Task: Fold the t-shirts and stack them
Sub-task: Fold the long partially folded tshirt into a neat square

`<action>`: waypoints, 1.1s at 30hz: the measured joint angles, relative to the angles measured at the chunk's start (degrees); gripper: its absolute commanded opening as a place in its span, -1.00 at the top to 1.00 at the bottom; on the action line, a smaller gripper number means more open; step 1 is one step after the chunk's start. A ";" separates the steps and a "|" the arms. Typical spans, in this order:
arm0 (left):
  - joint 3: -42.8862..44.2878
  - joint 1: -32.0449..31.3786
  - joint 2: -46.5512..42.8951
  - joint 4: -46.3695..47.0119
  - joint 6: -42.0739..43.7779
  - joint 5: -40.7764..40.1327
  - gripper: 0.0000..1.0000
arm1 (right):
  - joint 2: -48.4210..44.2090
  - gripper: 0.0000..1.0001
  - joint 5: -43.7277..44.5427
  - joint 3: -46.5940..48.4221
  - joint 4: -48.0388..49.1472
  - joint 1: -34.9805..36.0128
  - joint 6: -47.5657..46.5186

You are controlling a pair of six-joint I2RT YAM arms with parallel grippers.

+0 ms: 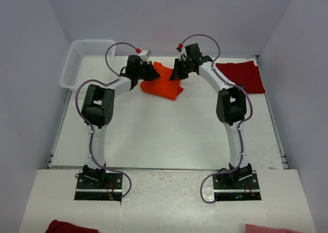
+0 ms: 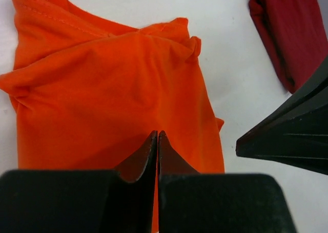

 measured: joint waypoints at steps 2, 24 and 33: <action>1.27 0.07 2.27 0.04 0.00 0.72 1.00 | 1.75 1.00 -1.88 0.00 0.50 0.00 0.68; -30.60 -8.02 -9.05 13.31 -10.62 -1.92 1.00 | -27.39 1.00 4.15 -38.75 8.26 0.15 4.00; -55.36 -18.16 -29.53 14.38 -16.83 -9.60 1.00 | -41.86 1.00 10.67 -54.73 10.10 3.37 4.02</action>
